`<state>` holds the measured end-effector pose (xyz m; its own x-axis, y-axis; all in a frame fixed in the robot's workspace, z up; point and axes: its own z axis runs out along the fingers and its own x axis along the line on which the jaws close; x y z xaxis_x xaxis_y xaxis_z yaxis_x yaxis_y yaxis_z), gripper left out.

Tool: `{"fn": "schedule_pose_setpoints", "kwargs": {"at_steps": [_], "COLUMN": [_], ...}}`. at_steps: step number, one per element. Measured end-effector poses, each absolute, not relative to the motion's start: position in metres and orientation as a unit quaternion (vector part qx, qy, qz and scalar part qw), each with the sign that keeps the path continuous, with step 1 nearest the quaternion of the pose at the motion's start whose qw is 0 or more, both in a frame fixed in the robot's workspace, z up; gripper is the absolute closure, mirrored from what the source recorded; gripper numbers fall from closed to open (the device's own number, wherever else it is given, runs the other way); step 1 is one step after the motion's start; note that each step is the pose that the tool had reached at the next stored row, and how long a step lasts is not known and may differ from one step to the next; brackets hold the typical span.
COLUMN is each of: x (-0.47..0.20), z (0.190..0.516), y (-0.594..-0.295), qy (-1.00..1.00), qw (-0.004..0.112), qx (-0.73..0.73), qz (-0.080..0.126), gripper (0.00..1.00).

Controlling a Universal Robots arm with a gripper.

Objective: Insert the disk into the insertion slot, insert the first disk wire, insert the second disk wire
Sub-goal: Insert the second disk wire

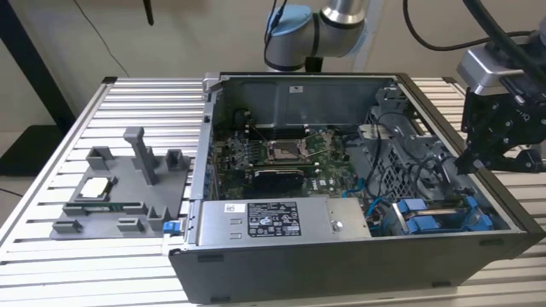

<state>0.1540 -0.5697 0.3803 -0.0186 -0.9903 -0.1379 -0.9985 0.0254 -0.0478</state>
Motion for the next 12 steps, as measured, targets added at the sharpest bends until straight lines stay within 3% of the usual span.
{"fn": "schedule_pose_setpoints", "kwargs": {"at_steps": [12], "x": [0.121], "z": [0.382], "y": [-0.568], "qy": [0.715], "qw": [0.066], "qx": [-0.695], "qz": [0.031], "gripper": [0.84]}}
